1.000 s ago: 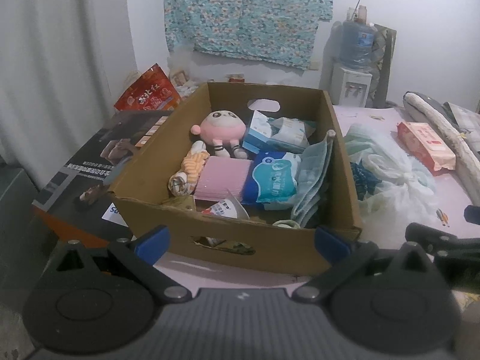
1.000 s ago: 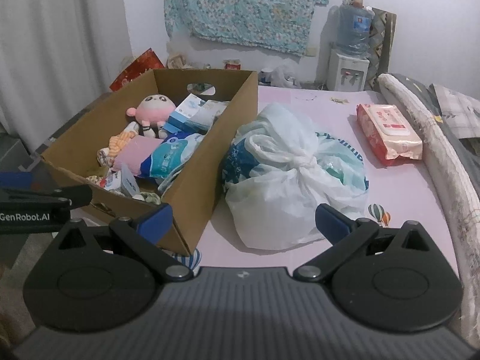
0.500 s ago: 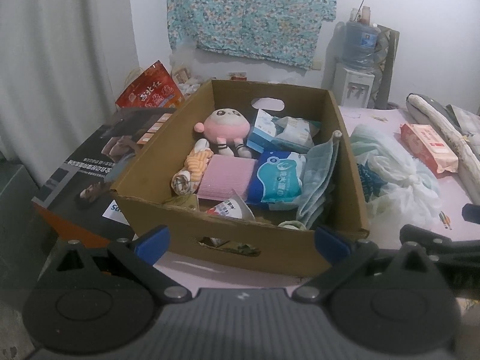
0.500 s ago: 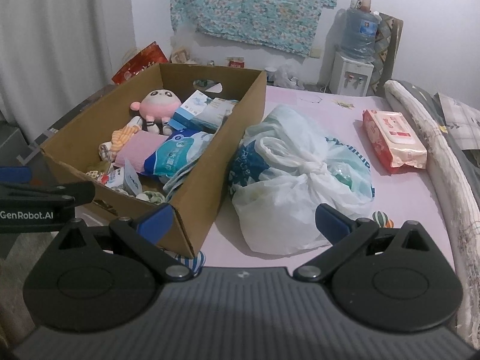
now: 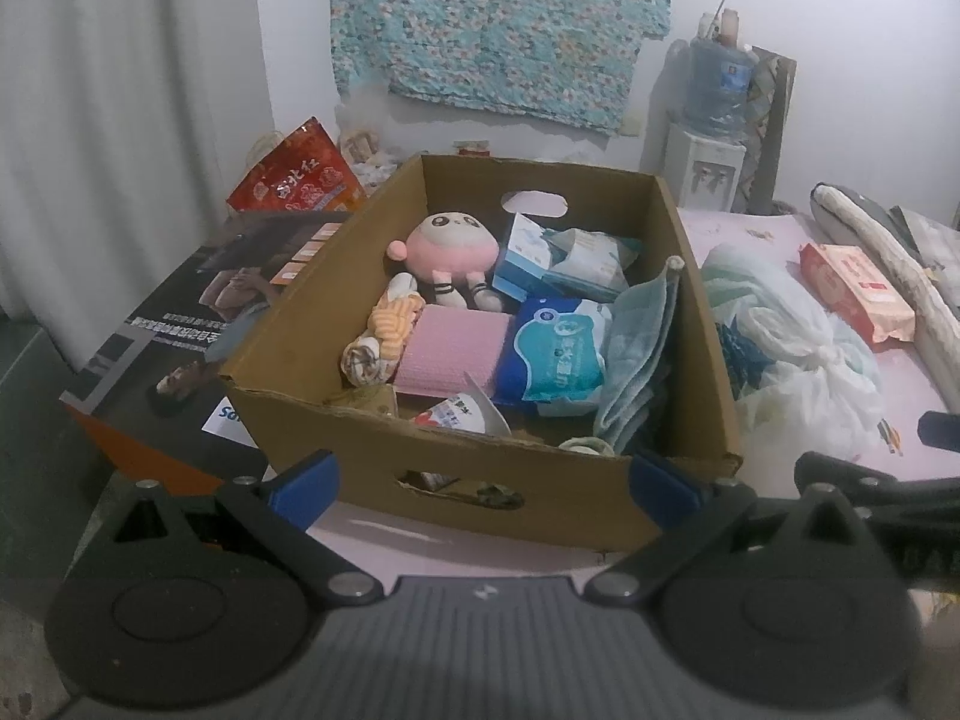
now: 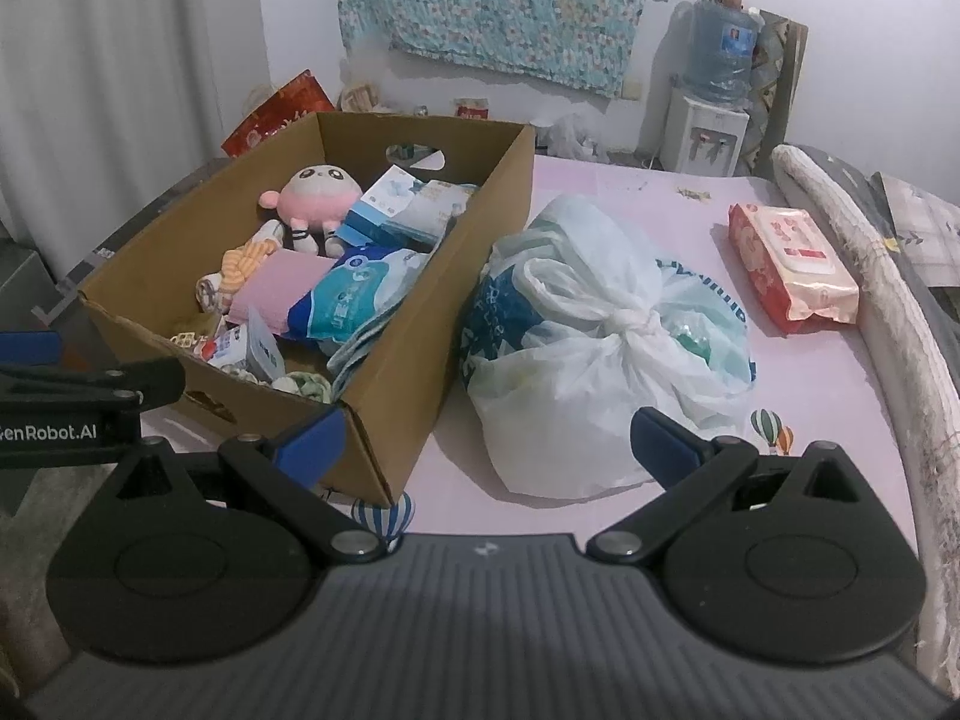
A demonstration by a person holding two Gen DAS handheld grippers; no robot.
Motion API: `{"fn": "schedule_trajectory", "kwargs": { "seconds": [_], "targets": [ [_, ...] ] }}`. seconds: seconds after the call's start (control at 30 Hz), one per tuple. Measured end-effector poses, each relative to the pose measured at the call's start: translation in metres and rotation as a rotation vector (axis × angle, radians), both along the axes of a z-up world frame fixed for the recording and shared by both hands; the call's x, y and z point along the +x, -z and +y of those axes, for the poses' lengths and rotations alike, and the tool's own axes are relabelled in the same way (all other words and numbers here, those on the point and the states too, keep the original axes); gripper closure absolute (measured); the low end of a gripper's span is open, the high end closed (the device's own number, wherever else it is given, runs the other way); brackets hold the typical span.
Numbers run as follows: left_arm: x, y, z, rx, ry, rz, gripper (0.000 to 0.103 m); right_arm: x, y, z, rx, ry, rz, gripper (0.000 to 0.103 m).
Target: Organize soft objects
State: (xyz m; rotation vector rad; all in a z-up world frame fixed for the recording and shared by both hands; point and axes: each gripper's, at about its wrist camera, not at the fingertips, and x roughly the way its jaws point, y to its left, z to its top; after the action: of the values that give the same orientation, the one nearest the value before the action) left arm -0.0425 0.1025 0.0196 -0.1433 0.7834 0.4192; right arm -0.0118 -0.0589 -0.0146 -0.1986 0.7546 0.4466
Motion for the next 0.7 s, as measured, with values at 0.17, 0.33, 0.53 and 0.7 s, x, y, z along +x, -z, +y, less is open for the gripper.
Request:
{"fn": "schedule_trajectory", "kwargs": {
  "seconds": [0.17,0.33,0.53,0.7],
  "targets": [
    [0.0015,0.0009,-0.0015,0.002,0.002,0.006,0.000,0.0013,0.0020,0.0008,-0.017,-0.003,0.003,0.001],
    [0.0029,0.0022,0.0009,-0.011,0.002,0.013,0.000,0.0028,0.0029,0.0011,-0.022,-0.001,0.005,0.001],
    [0.0028,0.0018,0.0024,-0.014,0.009,0.008,0.000,0.0018,0.0029,0.0022,-0.036,0.000,0.005,0.001],
    [0.0053,0.0017,0.0028,-0.012,0.017,0.011,0.000,0.0019,0.0045,0.0026,-0.043,0.000,0.011,0.001]
  ]
}}
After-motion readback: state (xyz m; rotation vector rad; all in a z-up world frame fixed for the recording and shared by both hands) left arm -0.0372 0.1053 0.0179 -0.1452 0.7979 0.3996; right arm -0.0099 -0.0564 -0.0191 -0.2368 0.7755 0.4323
